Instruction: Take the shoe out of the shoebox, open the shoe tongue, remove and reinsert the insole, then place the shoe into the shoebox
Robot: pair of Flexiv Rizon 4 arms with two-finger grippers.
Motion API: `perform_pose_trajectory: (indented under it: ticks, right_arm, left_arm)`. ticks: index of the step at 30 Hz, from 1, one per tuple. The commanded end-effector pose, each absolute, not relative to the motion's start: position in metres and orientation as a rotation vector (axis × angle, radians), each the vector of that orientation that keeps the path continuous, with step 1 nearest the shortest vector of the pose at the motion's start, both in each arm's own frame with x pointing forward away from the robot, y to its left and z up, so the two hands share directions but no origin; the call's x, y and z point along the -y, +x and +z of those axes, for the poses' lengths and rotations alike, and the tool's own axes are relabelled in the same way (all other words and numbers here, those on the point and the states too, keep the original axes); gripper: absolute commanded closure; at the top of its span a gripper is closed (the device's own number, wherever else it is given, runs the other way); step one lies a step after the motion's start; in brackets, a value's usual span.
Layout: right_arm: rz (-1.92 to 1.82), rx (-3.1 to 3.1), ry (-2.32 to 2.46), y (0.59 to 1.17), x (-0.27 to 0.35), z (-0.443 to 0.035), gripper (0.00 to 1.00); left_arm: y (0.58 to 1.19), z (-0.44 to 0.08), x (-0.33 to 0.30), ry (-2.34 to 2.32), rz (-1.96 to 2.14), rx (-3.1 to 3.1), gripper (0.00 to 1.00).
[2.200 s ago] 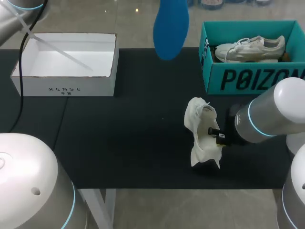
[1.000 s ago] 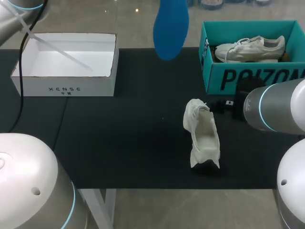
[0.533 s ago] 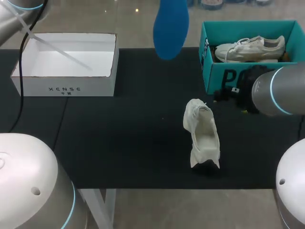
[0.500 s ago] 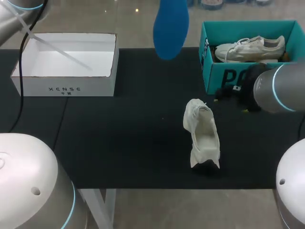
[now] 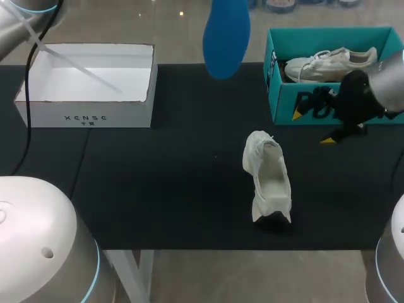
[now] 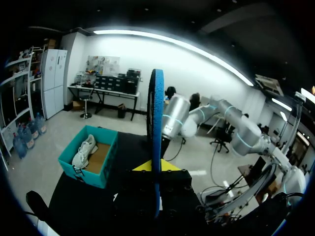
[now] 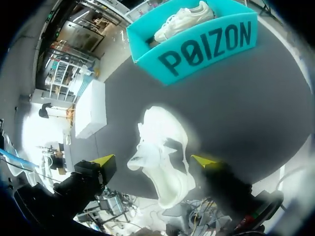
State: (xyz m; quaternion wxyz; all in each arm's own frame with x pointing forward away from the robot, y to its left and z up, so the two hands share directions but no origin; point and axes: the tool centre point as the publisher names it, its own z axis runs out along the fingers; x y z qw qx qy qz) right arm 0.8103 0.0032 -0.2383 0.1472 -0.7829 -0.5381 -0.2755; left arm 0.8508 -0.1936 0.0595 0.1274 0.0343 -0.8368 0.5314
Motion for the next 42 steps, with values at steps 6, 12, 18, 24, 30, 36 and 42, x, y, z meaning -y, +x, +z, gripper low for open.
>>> perform_pose_trajectory:
  ticks: [6,12,18,24,30,36,42]
  right_arm:
    - [-0.386,1.024,-1.464,0.802,0.005,-0.219,0.00]
    - [-0.406,1.022,-1.467,0.804,0.011,-0.209,0.00]
    - [-0.414,1.041,-1.476,0.798,0.010,-0.205,0.00]
    - [-0.426,1.042,-1.461,0.797,0.012,-0.201,0.00]
    - [-0.445,1.075,-1.450,0.792,0.008,-0.190,0.00]
    - [-0.472,1.101,-1.456,0.784,0.008,-0.178,0.00]
    - [-0.498,1.117,-1.432,0.785,0.000,-0.166,0.00]
  left_arm:
    - [0.851,0.060,0.193,0.098,1.544,2.436,1.00]
    - [0.851,0.060,0.193,0.098,1.544,2.436,1.00]
    - [0.851,0.060,0.193,0.098,1.544,2.436,1.00]
    - [0.851,0.060,0.193,0.098,1.544,2.436,1.00]
    - [0.851,0.060,0.193,0.098,1.544,2.436,1.00]
    - [0.851,0.060,0.193,0.098,1.544,2.436,1.00]
    - [0.851,0.060,0.193,0.098,1.544,2.436,1.00]
